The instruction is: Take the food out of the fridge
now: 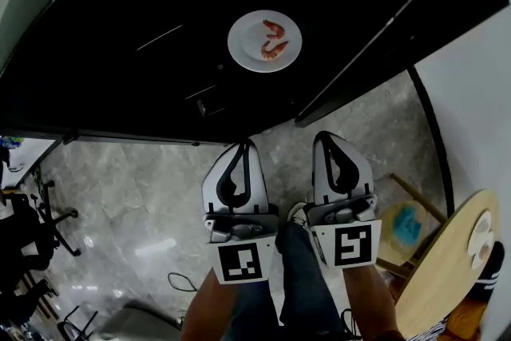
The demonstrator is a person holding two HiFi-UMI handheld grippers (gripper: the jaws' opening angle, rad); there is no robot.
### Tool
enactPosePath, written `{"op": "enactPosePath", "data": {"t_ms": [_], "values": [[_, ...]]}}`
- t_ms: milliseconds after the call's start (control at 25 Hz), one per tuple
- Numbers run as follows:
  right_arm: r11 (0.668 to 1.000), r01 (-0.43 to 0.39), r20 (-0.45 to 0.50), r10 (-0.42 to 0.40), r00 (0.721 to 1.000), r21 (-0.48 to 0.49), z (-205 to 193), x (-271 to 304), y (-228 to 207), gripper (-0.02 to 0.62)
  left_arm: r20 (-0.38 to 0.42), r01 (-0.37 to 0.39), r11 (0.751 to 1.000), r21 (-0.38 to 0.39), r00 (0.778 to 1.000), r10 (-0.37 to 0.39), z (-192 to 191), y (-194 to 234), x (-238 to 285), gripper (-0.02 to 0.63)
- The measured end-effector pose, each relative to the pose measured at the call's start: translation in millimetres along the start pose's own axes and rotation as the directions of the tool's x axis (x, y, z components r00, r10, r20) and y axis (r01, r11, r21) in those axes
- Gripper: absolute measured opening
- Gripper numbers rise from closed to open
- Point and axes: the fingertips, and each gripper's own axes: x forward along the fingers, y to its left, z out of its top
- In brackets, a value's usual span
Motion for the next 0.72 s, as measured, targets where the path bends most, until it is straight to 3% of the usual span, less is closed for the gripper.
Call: {"op": "enactPosePath", "data": {"t_ms": [160, 720], "values": [[0.996, 0.036, 0.027, -0.038, 0.999, 0.078, -4.0, 10.2, -0.4, 0.023, 0.005, -0.008, 1.000, -0.008, 1.000, 0.008, -13.3, 3.4, 1.3, 0.012], [0.996, 0.022, 0.022, -0.024, 0.999, 0.085, -20.3, 33.6, -2.7, 0.023, 0.022, -0.026, 1.000, -0.013, 0.999, 0.026, -29.2, 7.4, 19.6, 0.012]]}}
